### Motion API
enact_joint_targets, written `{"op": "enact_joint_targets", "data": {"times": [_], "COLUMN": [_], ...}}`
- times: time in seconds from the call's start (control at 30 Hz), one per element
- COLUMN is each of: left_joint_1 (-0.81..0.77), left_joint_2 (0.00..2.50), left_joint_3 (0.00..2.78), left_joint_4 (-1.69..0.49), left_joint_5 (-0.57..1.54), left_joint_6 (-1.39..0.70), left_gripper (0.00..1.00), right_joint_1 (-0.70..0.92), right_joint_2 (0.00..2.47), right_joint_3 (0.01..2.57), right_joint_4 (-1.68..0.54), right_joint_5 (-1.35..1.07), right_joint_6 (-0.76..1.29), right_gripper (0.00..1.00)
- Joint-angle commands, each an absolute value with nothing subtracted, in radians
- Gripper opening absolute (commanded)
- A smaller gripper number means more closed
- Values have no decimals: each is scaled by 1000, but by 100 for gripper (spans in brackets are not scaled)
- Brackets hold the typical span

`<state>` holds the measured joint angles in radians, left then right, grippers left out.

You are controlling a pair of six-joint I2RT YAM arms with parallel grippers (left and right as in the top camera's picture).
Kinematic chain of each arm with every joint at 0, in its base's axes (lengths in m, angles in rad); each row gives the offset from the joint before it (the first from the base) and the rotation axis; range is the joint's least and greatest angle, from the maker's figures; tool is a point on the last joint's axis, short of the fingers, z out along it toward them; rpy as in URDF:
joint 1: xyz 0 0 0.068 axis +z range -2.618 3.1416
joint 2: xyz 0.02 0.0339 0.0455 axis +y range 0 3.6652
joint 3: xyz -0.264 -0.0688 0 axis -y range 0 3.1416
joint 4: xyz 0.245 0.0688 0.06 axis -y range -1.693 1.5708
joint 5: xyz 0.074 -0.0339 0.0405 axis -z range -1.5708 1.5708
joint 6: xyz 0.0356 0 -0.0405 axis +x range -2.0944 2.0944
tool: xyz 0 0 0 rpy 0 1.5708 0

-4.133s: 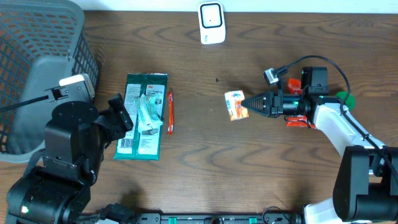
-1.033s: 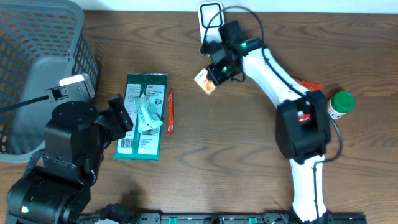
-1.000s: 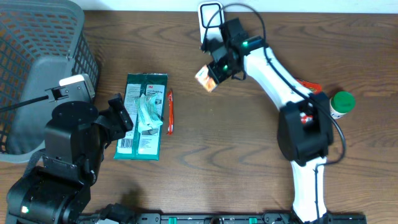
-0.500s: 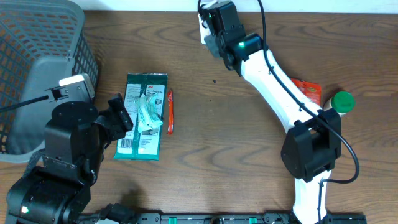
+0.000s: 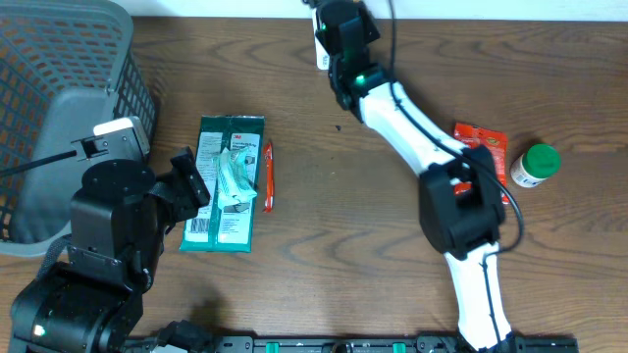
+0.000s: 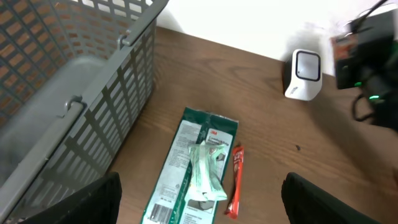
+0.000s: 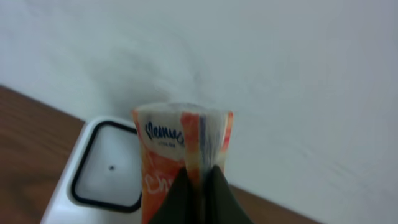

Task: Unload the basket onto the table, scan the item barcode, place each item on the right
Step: 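Hold the Kleenex pack up in front of the white scanner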

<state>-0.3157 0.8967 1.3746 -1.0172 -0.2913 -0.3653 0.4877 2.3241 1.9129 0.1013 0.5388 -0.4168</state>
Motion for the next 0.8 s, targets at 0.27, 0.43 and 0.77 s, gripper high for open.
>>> {"op": "enact_joint_targets", "data": {"times": [0.27, 0.43, 0.77], "left_joint_1": [-313, -313, -313], "left_joint_2": [894, 894, 894], "left_joint_3": [1378, 1378, 1378], "left_joint_4": [-1017, -1017, -1017], "left_joint_5": [-301, -301, -301], "left_joint_6": [-356, -356, -356], "left_gripper": [82, 82, 82], "right_joint_1": [509, 512, 510], "right_joint_2": [2451, 2476, 2499], "right_joint_3": [1917, 1917, 1917], "right_joint_4": [217, 236, 263], "right_joint_5": [541, 511, 480], "right_joint_6": [-671, -675, -836], "right_gripper": [1, 1, 1]}}
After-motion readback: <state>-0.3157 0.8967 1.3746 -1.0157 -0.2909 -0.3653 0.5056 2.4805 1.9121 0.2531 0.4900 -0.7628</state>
